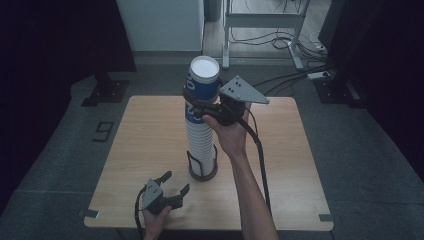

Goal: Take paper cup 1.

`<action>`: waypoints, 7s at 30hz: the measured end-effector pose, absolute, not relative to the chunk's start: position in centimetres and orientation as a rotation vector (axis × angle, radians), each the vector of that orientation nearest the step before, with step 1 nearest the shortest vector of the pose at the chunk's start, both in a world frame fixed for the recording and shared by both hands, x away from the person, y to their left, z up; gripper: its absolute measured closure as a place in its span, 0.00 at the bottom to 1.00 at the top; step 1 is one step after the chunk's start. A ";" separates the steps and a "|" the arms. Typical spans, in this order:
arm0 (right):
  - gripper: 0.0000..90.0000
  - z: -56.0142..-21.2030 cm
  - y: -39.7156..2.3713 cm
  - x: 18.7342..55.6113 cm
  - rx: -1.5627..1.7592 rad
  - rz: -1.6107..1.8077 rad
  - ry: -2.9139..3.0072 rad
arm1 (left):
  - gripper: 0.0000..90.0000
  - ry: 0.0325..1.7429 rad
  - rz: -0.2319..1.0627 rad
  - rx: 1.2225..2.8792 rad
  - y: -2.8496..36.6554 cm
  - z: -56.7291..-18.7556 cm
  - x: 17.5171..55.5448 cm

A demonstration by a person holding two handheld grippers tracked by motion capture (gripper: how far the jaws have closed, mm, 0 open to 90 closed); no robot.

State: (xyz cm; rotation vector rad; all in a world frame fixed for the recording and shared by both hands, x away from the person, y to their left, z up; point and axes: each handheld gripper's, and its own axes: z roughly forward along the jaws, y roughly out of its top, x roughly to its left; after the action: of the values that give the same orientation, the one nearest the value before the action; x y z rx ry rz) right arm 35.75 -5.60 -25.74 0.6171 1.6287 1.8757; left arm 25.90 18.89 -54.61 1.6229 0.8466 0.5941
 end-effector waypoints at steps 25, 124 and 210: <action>0.24 -26.9 -11.0 33.0 0.753 1.807 1.610 | 0.16 0.831 0.570 1.637 18.8 -54.6 26.0; 0.24 -50.9 -10.9 26.7 1.285 2.060 1.889 | 0.47 0.594 0.429 1.619 14.1 -53.8 24.9; 0.00 -54.1 -11.4 24.7 0.723 1.504 1.938 | 0.94 0.617 0.331 2.031 15.6 -48.2 27.4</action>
State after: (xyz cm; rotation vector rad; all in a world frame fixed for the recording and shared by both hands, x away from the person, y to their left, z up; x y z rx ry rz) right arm 24.74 -11.42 -54.10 0.7232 1.9378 1.5037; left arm 27.42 15.62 -48.23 2.0314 0.6166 0.3313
